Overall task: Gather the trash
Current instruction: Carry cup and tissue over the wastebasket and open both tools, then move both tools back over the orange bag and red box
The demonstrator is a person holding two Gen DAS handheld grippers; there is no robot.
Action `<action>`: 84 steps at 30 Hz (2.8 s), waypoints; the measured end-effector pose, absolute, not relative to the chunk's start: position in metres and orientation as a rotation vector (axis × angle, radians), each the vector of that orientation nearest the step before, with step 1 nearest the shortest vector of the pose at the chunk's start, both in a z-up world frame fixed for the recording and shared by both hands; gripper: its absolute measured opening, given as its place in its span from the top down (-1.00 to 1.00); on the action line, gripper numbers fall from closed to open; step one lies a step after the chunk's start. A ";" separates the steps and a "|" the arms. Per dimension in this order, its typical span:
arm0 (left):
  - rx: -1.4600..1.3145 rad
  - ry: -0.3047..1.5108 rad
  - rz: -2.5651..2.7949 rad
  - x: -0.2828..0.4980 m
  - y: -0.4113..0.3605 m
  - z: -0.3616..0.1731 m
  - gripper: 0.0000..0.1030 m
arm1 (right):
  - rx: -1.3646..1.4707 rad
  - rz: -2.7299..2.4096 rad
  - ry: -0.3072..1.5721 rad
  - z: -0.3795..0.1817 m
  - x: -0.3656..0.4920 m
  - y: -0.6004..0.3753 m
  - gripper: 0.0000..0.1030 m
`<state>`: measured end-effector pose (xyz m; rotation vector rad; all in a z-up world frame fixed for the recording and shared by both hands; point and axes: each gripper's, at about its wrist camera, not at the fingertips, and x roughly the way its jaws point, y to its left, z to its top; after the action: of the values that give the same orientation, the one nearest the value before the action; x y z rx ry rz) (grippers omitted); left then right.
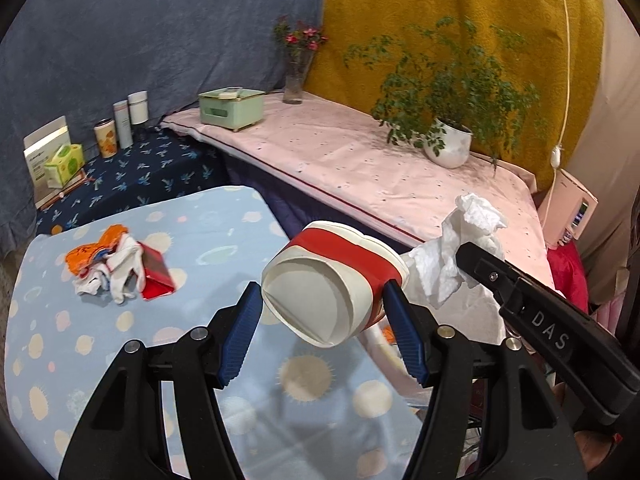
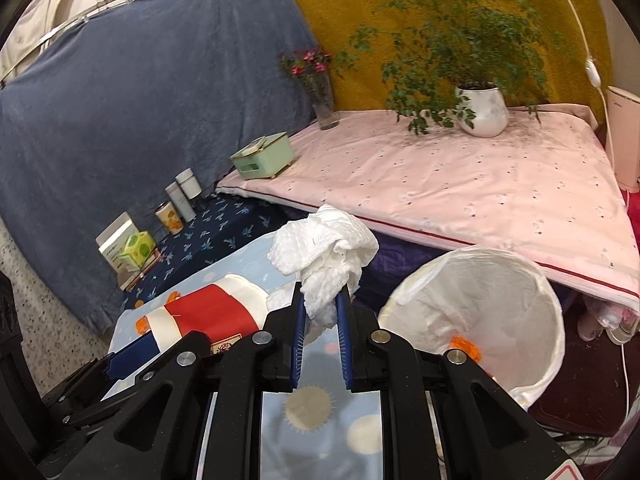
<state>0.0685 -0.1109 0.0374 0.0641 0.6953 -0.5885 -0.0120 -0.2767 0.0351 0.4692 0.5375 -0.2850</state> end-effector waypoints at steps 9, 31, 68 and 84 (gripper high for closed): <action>0.097 0.711 -0.657 0.056 -0.161 0.033 -0.16 | 0.523 -0.360 0.525 0.024 -0.040 -0.326 0.73; 0.115 0.811 -0.766 0.061 -0.234 0.003 -0.08 | 0.602 -0.449 0.549 -0.010 -0.062 -0.387 0.73; -0.009 0.838 -0.595 0.104 -0.152 -0.006 -0.45 | 0.502 -0.376 0.619 -0.008 -0.010 -0.322 0.19; -0.126 0.821 -0.377 0.141 -0.029 -0.013 -0.53 | 0.408 -0.217 0.666 -0.001 0.043 -0.228 0.18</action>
<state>0.1412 -0.0287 -0.0129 -0.1259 0.8206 -0.3765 0.0431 -0.2285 -0.0013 0.4084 0.6657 -0.2168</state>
